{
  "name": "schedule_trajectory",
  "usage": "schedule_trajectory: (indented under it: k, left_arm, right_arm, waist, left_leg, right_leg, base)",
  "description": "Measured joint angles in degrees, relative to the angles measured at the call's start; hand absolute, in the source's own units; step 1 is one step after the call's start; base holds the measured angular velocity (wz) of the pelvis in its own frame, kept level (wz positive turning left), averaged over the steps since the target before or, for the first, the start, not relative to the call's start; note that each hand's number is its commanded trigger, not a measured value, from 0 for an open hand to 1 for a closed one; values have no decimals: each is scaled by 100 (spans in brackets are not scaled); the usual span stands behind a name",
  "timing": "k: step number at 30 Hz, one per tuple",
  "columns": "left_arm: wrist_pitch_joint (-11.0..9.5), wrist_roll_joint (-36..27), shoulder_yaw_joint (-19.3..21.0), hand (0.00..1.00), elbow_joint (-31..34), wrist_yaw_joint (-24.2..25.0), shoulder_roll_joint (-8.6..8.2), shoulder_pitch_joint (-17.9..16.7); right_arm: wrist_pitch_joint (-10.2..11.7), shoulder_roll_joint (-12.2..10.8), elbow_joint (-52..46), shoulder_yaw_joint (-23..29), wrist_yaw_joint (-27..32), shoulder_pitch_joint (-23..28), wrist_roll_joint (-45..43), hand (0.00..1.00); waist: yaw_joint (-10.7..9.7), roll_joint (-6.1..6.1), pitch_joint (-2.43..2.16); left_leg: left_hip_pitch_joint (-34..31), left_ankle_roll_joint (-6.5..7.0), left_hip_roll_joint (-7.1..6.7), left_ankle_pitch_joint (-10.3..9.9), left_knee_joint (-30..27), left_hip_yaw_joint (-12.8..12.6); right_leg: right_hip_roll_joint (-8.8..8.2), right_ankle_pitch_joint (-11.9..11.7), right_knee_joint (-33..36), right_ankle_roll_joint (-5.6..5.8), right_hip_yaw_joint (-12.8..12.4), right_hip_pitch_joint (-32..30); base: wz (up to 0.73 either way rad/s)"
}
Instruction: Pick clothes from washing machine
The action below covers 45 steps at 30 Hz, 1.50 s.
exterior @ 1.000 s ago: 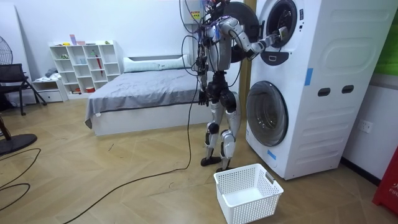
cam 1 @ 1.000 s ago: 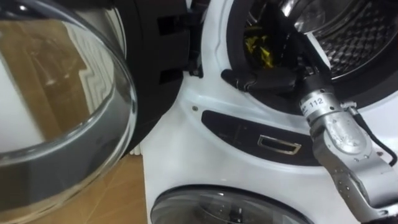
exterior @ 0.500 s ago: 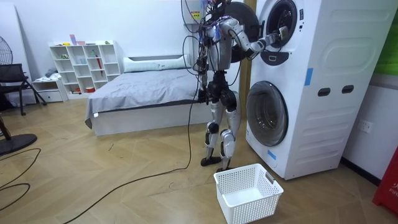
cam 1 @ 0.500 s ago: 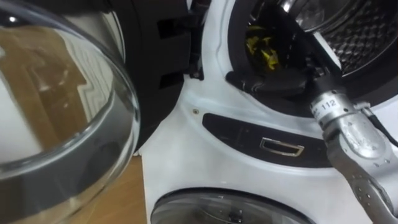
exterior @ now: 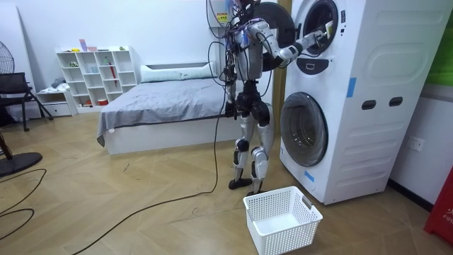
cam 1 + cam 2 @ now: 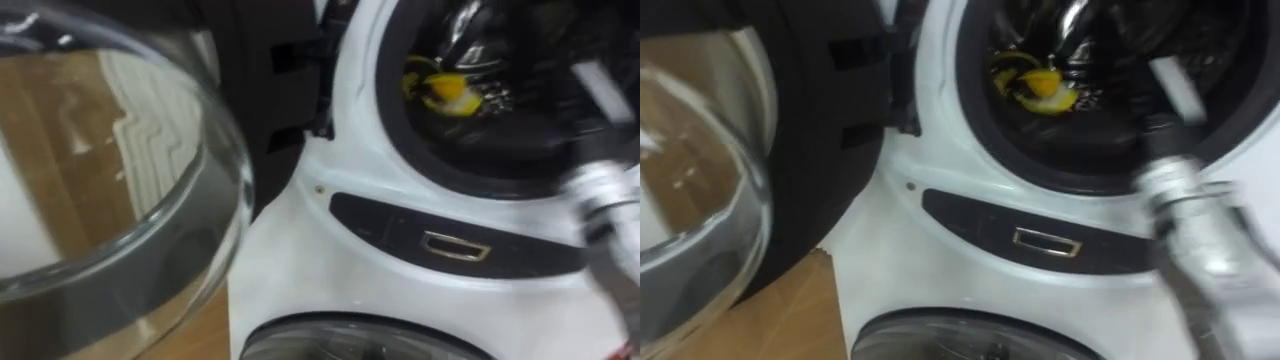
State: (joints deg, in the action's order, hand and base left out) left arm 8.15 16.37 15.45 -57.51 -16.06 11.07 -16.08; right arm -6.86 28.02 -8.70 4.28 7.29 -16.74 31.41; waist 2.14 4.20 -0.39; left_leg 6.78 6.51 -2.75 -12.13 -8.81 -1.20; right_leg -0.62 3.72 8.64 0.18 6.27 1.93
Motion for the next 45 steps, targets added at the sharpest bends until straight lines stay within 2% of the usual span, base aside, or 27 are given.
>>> schedule_trajectory:
  k: [3,16,22,24,26,29,31,32,34,35,38,42,44,45]
  left_arm:
    - [-3,1,-111,0,11,13,-6,32]
    - [-8,1,-89,0,31,52,1,-5]
    - [-31,-5,-88,0,30,51,5,-5]
    - [-30,-5,-97,0,22,52,8,2]
    - [-31,-1,-116,0,21,64,4,16]
    - [-32,7,-116,0,12,124,27,111]
    - [-19,5,-132,0,10,156,57,129]
    - [-14,8,-195,0,11,156,67,144]
    - [-5,12,-229,0,9,168,68,158]
    - [5,12,-240,0,8,168,70,156]
    - [35,11,-266,0,1,194,68,286]
    - [103,6,-339,0,-2,251,115,390]
    - [121,7,-340,0,-43,322,142,432]
    - [147,6,-342,0,-50,348,161,439]
  right_arm:
    - [-1,28,-8,7,-66,1,9,0]
    - [-11,39,-61,125,-250,105,28,0]
    - [-12,39,-64,336,-354,268,-73,0]
    - [-19,39,-64,351,-423,275,-308,0]
    - [-19,38,-64,351,-482,275,-660,0]
    - [-19,38,-57,333,-627,273,-1312,0]
    - [-17,40,9,265,-728,268,-1693,0]
    - [-16,43,48,192,-770,234,-1923,0]
    - [-4,63,157,78,-836,115,-2247,0]
    - [-5,88,326,-75,-866,-83,-2473,0]
    - [-41,122,904,-269,-893,-674,-3066,0]
    - [-81,486,1789,-733,-941,-1459,-3715,0]
    - [-135,584,2089,-818,-999,-1693,-3875,0]
    - [-164,586,2219,-833,-1004,-1800,-3937,0]
  waist:
    - [-20,4,-1]
    - [-111,52,5]
    - [-114,60,13]
    - [-97,54,17]
    - [-76,53,27]
    - [-22,105,90]
    - [9,145,90]
    - [40,170,72]
    - [166,238,47]
    - [170,233,66]
    - [195,275,43]
    - [366,337,24]
    - [455,372,19]
    - [470,403,32]
  left_leg:
    - [-2,4,12,-3,18,0]
    - [82,53,23,-36,59,-58]
    - [97,61,13,-43,59,-221]
    - [95,61,9,-44,60,-357]
    - [86,62,-2,-44,61,-361]
    - [70,69,-6,-49,67,-350]
    - [68,78,10,-54,79,-361]
    - [72,78,17,-54,97,-401]
    - [28,78,21,-54,99,-481]
    - [11,78,21,-54,89,-485]
    - [-28,78,23,-54,61,-490]
    - [-26,71,41,-53,59,-482]
    - [-17,66,47,-55,56,-474]
    - [-23,64,51,-54,53,-451]
  right_leg:
    - [31,2,-3,2,-2,-14]
    - [86,3,-9,1,-167,-5]
    - [68,3,-11,1,-275,20]
    - [53,7,-1,8,-315,13]
    - [39,15,2,20,-298,8]
    - [38,28,2,40,-288,-4]
    - [57,29,2,41,-292,-15]
    - [65,36,13,51,-294,-42]
    - [74,42,13,61,-289,-85]
    - [73,44,5,63,-290,-91]
    - [73,45,8,64,-288,-120]
    - [83,53,3,51,-182,-113]
    - [85,60,-6,40,-133,-114]
    - [87,64,-6,35,-110,-115]
  base:
    - [-1]
    - [-2]
    - [4]
    - [0]
    - [0]
    - [0]
    - [-4]
    - [-25]
    - [-25]
    - [-7]
    - [0]
    - [0]
    - [4]
    - [10]
